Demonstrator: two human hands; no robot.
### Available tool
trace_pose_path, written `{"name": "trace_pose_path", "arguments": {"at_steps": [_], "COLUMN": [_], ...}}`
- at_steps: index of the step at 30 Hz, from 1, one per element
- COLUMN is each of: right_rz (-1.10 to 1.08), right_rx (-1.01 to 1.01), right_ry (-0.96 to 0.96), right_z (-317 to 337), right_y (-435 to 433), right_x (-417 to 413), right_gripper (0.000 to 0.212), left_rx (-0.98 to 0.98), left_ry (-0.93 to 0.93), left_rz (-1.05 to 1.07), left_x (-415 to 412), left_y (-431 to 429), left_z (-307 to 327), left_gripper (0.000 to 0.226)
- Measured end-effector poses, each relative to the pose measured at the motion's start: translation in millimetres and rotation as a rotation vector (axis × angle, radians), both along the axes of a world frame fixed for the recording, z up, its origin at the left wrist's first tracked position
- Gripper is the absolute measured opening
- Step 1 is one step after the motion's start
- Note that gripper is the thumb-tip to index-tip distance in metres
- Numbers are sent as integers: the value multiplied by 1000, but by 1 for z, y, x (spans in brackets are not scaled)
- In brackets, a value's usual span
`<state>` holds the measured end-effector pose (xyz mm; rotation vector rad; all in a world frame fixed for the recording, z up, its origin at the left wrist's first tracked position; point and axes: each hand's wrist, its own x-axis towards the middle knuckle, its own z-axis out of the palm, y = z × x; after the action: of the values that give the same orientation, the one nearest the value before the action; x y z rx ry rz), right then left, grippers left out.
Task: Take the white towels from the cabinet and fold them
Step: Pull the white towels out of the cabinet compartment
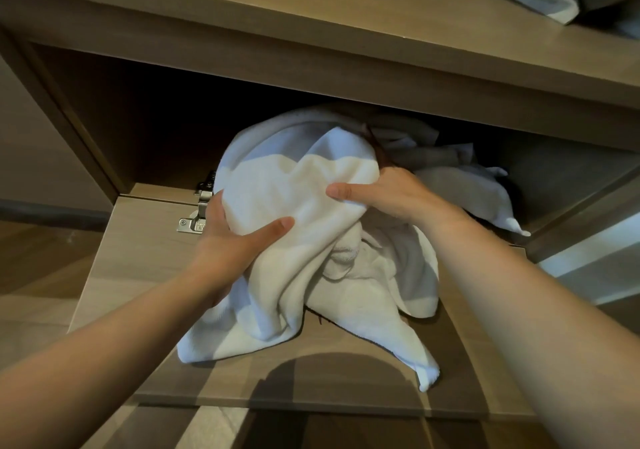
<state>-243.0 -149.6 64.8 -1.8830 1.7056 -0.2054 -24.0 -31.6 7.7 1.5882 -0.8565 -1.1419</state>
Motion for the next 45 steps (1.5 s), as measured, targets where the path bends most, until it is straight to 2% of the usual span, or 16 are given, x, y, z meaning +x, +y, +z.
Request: {"name": "trace_pose_path", "arguments": {"at_steps": [1,4,5,11,17,19,25,28,30,35,36,38,40,42,44,45], "right_rz": [-3,38,52,88,193,198,308,229,212,173,140,90,87,118,186,225], "right_rx": [4,-15,-24,-17,-145,-121,-22,181,368,172,216,293,282,246,171,134], "right_ry": [-33,-88,-88,-136,224,251,-80,-204,-173,-123,-119,-112,-52,-7,95,156], "right_z": [-1,2,3,-15,7,9,13,7,3,5,7,11,14,19,19,19], "right_y": [0,1,1,15,-3,-7,-28,-37,-38,-32,-30,-28,-25,-19,-20,-21], "right_x": [-1,2,3,-1,8,9,27,30,28,29,31,32,34,37,40,42], "right_gripper": [94,133,139,116,137,136,151,146,143,138,133,104,84,98,139,149], "left_rx": [-1,1,6,-12,16,15,78,130,157,264,275,270,244,217,196,188], "left_ry": [23,51,57,122,117,122,67,75,91,116,141,190,217,223,207,202], "left_rz": [-5,-11,-19,-58,-29,-24,-58,-104,-147,-228,-225,-209,-183,-158,-151,-153], "left_x": [0,2,5,15,14,14,19,22,23,26,26,25,23,22,22,23], "left_y": [1,2,3,13,10,9,13,12,11,8,8,8,8,10,11,12], "left_z": [0,1,1,-7,-10,-11,-15,-14,-10,3,5,6,6,4,3,3], "left_gripper": [117,124,126,119,121,116,108,119,122,122,122,122,122,118,115,115]}}
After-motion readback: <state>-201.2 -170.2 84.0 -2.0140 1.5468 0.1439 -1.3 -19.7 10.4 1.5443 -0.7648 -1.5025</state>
